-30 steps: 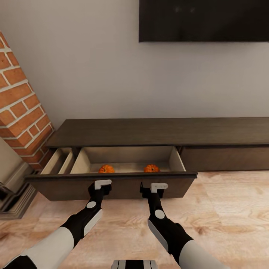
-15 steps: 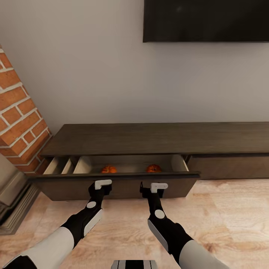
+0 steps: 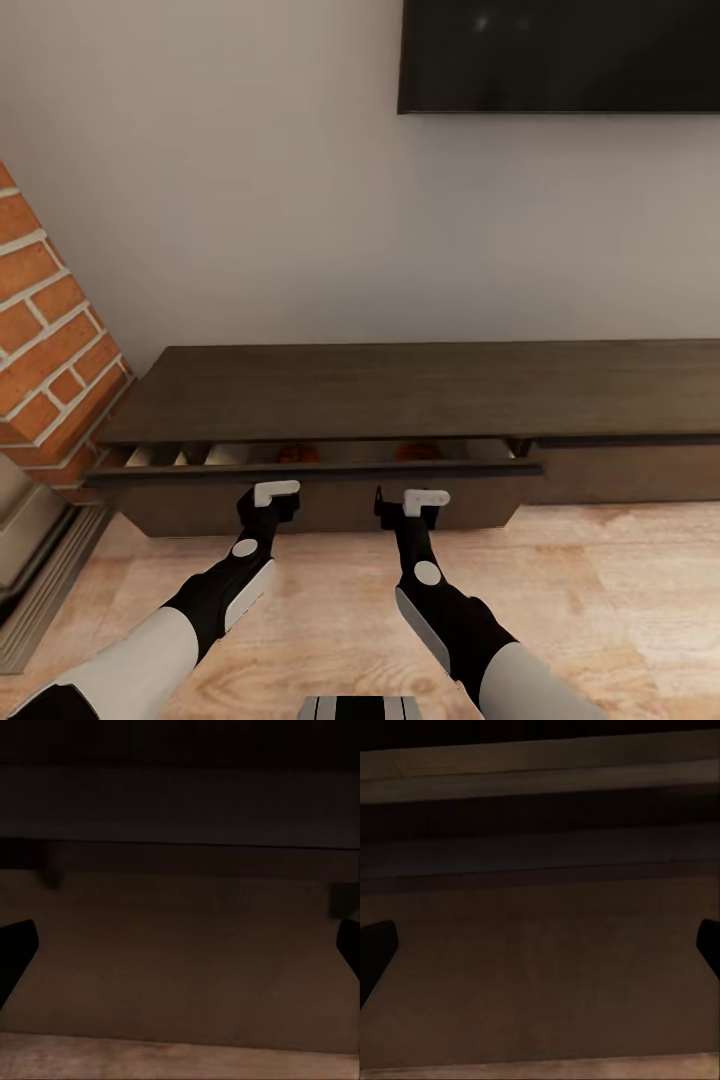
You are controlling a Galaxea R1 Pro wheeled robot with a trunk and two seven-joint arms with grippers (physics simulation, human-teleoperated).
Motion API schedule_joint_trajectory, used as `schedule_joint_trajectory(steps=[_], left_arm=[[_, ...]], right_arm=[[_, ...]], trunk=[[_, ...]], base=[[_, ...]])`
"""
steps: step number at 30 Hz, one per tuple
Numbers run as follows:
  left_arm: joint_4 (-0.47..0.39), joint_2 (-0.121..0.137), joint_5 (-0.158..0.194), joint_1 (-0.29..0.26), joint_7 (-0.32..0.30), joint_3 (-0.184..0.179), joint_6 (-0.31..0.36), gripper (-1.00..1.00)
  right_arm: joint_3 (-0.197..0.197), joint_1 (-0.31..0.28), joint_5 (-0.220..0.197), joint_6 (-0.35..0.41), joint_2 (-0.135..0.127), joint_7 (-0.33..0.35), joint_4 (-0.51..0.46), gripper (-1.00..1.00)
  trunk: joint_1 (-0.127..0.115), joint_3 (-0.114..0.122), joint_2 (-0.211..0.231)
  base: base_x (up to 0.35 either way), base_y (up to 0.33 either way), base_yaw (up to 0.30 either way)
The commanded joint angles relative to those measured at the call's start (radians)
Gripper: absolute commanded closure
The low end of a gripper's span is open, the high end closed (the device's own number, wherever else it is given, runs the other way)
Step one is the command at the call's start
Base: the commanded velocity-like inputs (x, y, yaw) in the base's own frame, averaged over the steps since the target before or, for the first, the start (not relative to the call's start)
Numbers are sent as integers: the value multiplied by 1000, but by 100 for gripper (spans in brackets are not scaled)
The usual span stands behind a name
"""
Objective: Place each of the two pumpkins and all three candles from the living room inside a cabinet in the living room (use any cabinet), then make sure every cabinet is closed, and position the cauldron so it is next to a table in the living room.
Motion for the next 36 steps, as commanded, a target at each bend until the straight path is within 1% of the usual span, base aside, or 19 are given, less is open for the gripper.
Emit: schedule_joint_trajectory(steps=[1,11,29,36], left_arm=[[-1,2,5,-1,8,-7,-6,-100],[-1,3,5,-1,8,-6,-6,-100],[-1,3,5,-1,8,-6,-6,-100],[-1,3,5,-1,8,-7,-7,-100]], right_arm=[[6,-1,-10,-6,-1,-5,1,-100],[7,-1,-10,-5,0,-5,1,-100],[7,-1,-10,-5,0,-4,1,-100],[7,-1,-10,-5,0,-4,1,-100]], trunk=[[0,-1,0],[0,-1,0],[0,-1,0],[0,-1,0]], base=[[237,58,0],[186,8,0],[26,0,0],[81,0,0]])
